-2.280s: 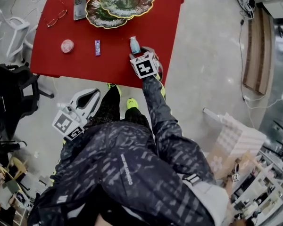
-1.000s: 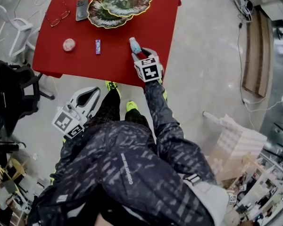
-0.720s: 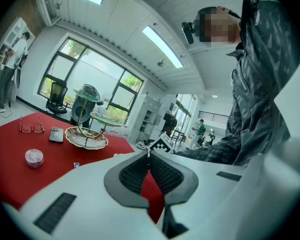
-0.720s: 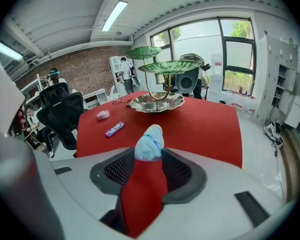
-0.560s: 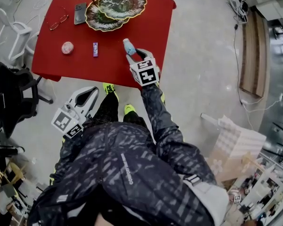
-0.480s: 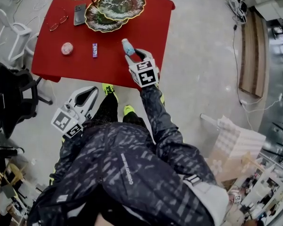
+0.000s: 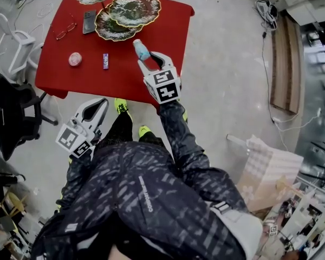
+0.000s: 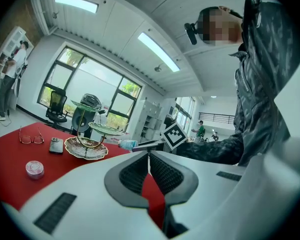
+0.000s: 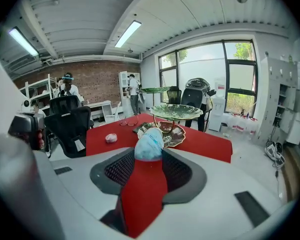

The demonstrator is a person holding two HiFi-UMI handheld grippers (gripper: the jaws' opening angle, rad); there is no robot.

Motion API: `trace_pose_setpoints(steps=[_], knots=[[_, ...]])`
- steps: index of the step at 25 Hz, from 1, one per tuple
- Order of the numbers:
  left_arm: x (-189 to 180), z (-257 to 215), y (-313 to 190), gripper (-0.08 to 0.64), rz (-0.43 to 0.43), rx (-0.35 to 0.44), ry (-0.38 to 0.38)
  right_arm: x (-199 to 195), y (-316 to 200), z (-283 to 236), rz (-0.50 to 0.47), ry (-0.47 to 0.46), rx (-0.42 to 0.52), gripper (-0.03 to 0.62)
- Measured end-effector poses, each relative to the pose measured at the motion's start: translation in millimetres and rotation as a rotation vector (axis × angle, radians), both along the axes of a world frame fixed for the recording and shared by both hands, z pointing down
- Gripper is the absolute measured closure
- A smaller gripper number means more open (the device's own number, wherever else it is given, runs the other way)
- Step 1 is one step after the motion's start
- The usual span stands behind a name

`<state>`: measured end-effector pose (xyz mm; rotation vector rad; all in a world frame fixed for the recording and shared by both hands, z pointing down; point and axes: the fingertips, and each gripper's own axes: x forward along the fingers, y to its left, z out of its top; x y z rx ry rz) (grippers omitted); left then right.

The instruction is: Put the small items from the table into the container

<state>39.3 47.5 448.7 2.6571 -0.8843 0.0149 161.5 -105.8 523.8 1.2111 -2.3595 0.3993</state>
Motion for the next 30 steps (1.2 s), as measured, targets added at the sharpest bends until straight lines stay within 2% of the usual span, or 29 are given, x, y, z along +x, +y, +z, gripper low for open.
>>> trace_pose_setpoints(steps=[19,30], knots=[[-1.2,-24.1,-4.1,0.548,-0.045,0.068,0.021,-12.1,-27.8,-99.0,-0.033,-0.013,0.193,0.414],[-26.5,-31.8,-43.1,0.548,-0.055,0.076,0.024,-33.1,-68.2,-106.0,-0.033,0.028,0.174,0.414]])
